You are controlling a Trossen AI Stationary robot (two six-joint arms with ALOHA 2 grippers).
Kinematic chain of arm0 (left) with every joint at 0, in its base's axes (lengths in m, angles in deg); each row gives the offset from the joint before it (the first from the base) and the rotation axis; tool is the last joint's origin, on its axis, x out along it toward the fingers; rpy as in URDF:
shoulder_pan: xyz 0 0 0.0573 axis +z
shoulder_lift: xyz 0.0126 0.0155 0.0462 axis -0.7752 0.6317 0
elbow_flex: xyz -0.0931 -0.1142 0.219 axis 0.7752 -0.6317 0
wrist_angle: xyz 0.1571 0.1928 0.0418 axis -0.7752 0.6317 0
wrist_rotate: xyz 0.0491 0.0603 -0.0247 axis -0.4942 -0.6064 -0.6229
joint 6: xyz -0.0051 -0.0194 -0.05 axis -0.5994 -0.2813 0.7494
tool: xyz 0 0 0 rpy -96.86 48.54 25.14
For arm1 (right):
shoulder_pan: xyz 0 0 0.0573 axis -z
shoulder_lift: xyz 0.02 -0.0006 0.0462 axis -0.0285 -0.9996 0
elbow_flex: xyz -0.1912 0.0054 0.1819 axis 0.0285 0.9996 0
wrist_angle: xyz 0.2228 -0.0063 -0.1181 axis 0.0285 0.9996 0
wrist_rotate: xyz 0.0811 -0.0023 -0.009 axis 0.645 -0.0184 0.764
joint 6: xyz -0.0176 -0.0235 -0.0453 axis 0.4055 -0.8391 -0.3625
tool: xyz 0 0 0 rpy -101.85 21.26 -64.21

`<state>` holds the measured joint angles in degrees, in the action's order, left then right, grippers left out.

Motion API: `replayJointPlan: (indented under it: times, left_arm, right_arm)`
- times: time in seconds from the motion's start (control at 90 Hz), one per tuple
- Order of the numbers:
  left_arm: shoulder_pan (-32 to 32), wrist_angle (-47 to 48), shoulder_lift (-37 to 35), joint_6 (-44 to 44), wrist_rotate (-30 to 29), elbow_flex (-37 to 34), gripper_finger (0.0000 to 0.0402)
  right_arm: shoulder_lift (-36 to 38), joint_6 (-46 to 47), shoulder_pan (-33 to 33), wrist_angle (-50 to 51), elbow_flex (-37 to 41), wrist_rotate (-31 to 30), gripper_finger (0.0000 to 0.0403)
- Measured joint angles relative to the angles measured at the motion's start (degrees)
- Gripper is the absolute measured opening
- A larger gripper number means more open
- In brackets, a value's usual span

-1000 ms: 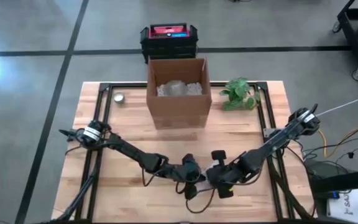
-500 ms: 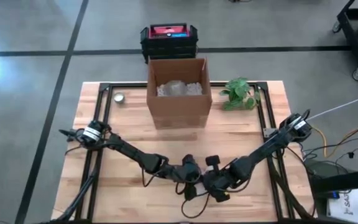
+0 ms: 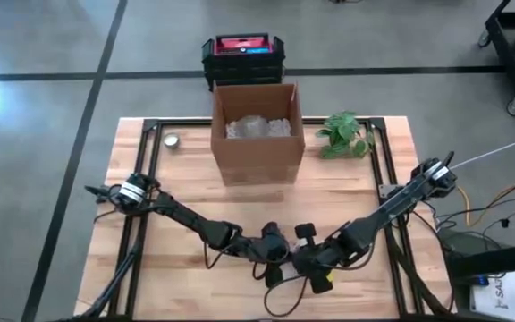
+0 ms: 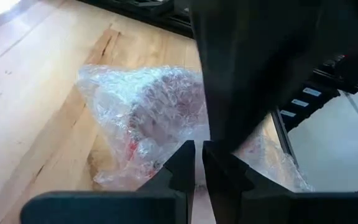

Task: Wrap mug
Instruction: Wrap the orange mug with bubble wrap

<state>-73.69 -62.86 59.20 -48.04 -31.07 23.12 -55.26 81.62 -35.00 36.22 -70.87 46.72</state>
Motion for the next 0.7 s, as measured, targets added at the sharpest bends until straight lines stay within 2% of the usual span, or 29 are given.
replayJointPlan:
  times: [0.267,0.489,0.589,0.7]
  left_arm:
    - [0.0,0.4,0.0,0.0,-0.1,0.0,0.0021]
    - [0.1,2.1,-0.7,-0.8,1.5,0.1,0.0020]
    - [-0.2,7.3,-3.2,-1.5,3.5,0.0,0.0020]
    - [-1.4,18.2,-7.5,0.7,4.3,0.0,0.0020]
  right_arm:
    - [-7.0,-0.3,0.4,-1.4,1.1,-0.1,0.0000]
    - [-6.8,-0.2,0.4,-1.5,1.4,0.3,0.0000]
    - [-6.4,0.1,0.4,-1.2,1.6,0.5,0.0000]
    - [-6.3,0.7,0.4,-0.9,1.7,0.5,0.0000]
